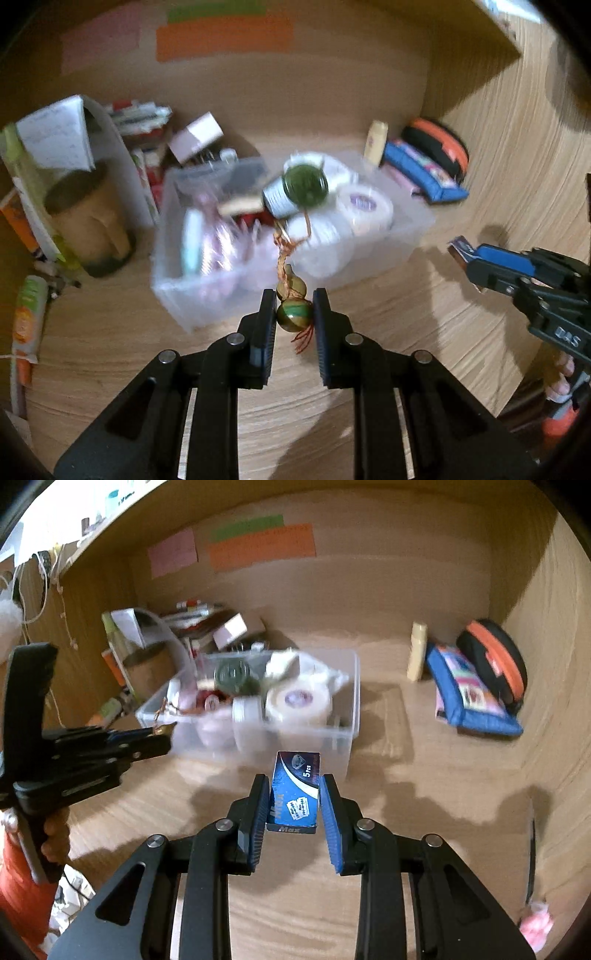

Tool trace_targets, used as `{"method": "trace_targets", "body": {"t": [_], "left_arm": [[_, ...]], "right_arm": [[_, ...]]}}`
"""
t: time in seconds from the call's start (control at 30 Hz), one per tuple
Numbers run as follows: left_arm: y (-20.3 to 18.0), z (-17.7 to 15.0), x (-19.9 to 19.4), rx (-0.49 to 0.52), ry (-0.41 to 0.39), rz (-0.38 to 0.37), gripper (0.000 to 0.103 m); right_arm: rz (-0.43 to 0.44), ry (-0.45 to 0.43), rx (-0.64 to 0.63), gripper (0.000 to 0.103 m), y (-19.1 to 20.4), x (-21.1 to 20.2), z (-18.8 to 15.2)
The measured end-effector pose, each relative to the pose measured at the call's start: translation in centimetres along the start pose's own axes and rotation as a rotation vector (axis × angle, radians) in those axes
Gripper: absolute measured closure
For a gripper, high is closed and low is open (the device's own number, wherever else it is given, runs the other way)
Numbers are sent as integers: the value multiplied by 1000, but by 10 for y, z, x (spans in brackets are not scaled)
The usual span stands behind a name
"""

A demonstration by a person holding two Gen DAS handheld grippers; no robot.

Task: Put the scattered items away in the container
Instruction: 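Carry the gourd charm and blue card box over the clear bin, then release the gourd charm from the left gripper while the right gripper releases the card box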

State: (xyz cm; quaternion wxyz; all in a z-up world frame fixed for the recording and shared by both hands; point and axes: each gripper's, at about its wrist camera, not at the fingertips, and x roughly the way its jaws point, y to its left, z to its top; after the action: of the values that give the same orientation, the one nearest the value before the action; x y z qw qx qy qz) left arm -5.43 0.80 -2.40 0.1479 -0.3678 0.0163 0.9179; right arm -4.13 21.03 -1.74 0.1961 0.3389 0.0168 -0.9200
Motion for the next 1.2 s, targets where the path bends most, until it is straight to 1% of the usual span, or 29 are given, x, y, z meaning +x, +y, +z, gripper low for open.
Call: {"method": "trace_targets", "body": {"t": [0.23,0.4,0.5,0.83,1.03,1.2], "left_arm": [[18,23,-19,-25,-65,3,84],[20,30,-15,-21,-74,3,84],[20,33,-7,-24,-67,-5,84],[24,40,35,-44,-4,-44,84],[29,44,53,-49,26,-67,84],[31,43,64,-47,53,-83,84]], "right_arm": [[-6,-72,-12,77,2,-1,37],[-16,-77,-13,77,-1,6,47],[-22,-64,-3,77,-6,16,49],[-20,14,43,77,-25,60,50],[-27,33,29,77,-26,77,52],[-28,33,24,78,-27,81,50]]}}
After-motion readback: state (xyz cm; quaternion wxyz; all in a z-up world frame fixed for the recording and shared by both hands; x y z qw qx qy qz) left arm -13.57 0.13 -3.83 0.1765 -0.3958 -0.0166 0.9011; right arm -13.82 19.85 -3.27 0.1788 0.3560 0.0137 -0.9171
